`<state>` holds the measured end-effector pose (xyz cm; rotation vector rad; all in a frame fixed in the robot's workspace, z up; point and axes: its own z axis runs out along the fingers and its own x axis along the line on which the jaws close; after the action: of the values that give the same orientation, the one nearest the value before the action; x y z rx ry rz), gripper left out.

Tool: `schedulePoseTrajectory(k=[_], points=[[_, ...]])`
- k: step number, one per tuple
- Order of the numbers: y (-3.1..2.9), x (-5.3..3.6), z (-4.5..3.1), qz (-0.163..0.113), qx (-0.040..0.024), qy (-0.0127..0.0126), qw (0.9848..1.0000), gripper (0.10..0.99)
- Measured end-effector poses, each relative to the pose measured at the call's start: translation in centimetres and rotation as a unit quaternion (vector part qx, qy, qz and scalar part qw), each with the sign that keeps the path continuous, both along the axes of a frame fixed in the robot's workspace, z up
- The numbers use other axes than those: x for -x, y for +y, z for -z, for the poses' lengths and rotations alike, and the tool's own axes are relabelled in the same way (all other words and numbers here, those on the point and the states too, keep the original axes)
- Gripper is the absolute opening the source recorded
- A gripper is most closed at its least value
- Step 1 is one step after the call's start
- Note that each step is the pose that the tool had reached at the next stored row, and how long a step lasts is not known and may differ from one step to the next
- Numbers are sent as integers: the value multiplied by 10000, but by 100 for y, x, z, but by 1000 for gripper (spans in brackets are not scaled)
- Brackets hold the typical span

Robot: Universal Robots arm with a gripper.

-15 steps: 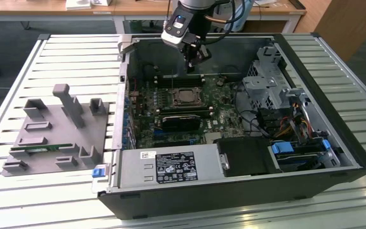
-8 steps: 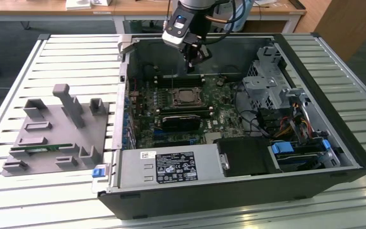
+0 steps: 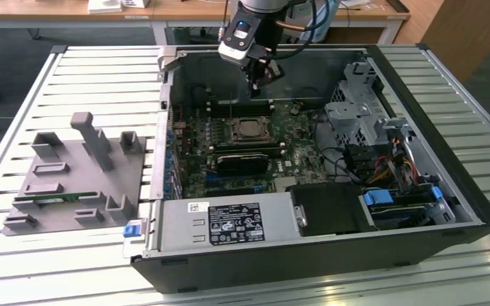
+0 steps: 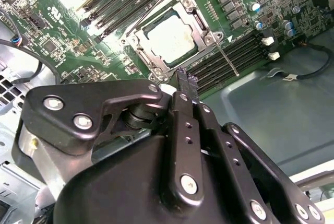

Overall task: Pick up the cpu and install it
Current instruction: 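Install the first cpu locking lever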

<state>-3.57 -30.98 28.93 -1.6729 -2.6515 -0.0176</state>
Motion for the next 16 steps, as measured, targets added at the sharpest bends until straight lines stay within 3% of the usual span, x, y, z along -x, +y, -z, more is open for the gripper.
schedulePoseTrajectory(k=[16], points=[[0,0,0,-405,0,0,9992,106]])
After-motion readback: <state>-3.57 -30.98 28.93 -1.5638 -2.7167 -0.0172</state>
